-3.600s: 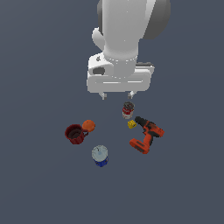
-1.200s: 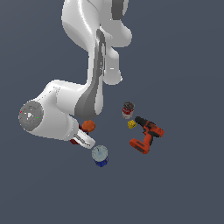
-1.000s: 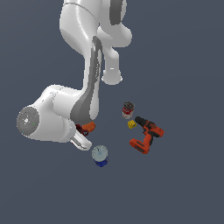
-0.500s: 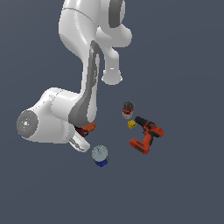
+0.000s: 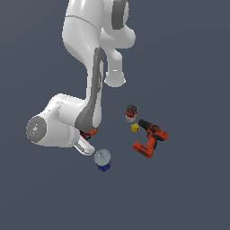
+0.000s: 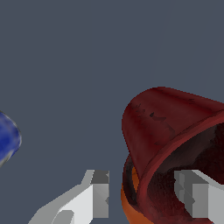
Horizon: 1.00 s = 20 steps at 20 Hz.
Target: Pick up a designated object from a clutter of objects.
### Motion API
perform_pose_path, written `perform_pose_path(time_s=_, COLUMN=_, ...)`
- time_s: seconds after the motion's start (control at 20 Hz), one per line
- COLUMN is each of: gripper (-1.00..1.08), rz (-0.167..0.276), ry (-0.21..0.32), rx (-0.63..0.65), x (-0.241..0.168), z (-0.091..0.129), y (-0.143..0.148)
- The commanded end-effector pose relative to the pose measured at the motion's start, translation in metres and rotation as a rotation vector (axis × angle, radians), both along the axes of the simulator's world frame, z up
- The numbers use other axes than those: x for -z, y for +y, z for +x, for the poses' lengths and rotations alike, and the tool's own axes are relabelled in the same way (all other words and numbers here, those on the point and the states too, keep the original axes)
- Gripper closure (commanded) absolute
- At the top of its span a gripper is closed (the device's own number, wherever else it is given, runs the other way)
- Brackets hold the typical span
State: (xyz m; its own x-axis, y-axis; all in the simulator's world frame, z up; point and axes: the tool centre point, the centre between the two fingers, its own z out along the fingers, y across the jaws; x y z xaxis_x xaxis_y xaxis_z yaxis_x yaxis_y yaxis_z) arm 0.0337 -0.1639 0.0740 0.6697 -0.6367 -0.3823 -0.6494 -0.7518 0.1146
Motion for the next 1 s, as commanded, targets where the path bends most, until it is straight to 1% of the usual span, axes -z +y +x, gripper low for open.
perform_pose_path(time_s=0.0, gripper=1.08, rz=0.000, ry=-0.001, rx=0.000, x=0.001, z=0.000, y=0.000)
perform_pose_path(time_s=0.6, gripper=1.08, rz=-0.001, ry=-0.003, rx=0.001, x=-0.001, z=0.000, y=0.000)
perform_pose_path(time_s=0.8, gripper=1.08, rz=-0.001, ry=-0.003, rx=0.001, x=-0.012, z=0.000, y=0.003)
perform_pose_path(time_s=0.95, gripper=1.08, rz=-0.001, ry=-0.003, rx=0.001, x=-0.027, z=0.000, y=0.008)
